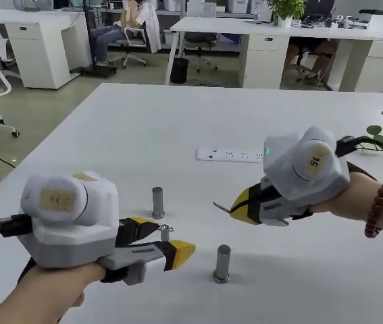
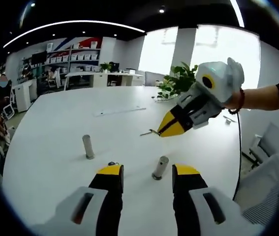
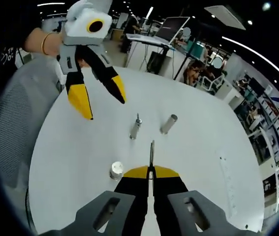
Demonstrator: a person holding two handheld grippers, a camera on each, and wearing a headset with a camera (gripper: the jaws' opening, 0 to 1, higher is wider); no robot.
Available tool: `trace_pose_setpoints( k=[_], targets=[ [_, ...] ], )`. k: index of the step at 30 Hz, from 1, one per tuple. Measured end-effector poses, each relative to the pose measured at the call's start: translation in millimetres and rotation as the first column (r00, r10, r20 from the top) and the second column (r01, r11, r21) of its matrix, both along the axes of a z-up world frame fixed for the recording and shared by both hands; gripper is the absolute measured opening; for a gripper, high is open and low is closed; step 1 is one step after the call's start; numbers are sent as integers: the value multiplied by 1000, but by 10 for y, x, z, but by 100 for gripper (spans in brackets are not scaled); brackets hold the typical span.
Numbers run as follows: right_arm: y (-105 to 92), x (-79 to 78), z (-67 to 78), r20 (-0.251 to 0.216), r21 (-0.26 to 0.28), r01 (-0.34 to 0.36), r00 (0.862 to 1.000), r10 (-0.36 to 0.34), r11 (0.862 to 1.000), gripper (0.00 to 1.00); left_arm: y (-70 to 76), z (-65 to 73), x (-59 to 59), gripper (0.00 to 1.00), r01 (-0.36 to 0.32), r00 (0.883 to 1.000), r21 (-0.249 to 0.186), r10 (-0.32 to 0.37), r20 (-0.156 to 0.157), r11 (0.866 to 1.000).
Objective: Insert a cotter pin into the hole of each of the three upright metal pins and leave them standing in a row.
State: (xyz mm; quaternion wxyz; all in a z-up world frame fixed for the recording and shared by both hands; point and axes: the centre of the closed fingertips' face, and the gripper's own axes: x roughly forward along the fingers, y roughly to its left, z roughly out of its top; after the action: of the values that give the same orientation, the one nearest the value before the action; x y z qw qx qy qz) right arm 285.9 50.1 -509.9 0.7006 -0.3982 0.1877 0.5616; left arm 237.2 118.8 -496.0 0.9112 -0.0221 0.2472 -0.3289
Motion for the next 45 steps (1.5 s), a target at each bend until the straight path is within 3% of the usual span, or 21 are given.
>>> trace_pose_setpoints(
  k=[5, 15, 25, 33, 45],
  targets=[
    [83, -114, 35, -5, 22, -28, 1000, 28, 999, 0, -50, 4, -5, 31, 4, 999, -34, -5, -37, 999],
    [250, -368, 53, -2, 38, -112, 994, 112, 993, 0, -150, 25, -38, 22, 21, 997, -95, -28, -74, 995],
    [341, -533, 32, 48, -8, -201, 978, 201, 980, 0, -215, 8, -80, 15, 26, 992, -135, -42, -120, 990],
    [388, -602, 22, 67, -27, -242, 968, 243, 970, 0, -233, 12, -103, 10, 28, 990, -152, -48, -132, 988],
    [444, -644, 18, 73, -25, -256, 964, 258, 966, 0, -231, -4, -117, 5, 28, 989, -162, -51, -141, 986]
  ],
)
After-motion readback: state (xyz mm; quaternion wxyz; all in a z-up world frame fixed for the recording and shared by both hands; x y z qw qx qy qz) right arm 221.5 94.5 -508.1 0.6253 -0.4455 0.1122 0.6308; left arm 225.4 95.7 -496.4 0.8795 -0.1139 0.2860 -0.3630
